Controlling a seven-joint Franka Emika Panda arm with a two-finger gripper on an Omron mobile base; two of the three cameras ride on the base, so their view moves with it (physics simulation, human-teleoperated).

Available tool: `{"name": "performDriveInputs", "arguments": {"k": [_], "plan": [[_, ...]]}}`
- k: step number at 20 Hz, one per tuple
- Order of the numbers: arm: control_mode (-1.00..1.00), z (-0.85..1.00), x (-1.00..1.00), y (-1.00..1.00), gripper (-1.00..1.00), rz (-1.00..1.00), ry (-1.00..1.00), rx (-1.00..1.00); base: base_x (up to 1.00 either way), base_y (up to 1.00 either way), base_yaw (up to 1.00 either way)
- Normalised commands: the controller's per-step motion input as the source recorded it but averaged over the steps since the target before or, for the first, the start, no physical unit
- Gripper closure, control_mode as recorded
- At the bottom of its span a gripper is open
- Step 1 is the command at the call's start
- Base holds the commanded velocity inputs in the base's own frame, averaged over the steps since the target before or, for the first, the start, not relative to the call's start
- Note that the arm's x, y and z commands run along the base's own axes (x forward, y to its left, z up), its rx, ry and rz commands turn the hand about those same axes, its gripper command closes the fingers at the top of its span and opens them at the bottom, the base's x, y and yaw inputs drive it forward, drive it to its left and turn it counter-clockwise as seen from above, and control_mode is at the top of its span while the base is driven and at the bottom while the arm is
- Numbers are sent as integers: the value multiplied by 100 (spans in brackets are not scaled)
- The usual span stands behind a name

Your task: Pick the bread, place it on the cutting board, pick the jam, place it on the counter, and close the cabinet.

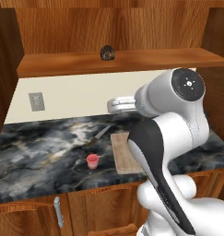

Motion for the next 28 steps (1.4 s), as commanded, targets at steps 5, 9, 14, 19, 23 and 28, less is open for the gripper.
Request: {"name": "performDriveInputs", "arguments": {"k": [5,9,14,19,23,28], "plan": [[-100,29,0,-5,-100,0,0,0,0,0,0],[-100,19,0,-4,-100,0,0,0,0,0,0],[-100,8,3,-4,-100,-1,0,-1,0,0,0],[-100,7,14,-3,-100,0,0,-1,0,0,0],[-100,22,12,-3,-100,-1,0,0,0,0,0],[-100,23,10,-1,-100,0,0,0,0,0,0]]}}
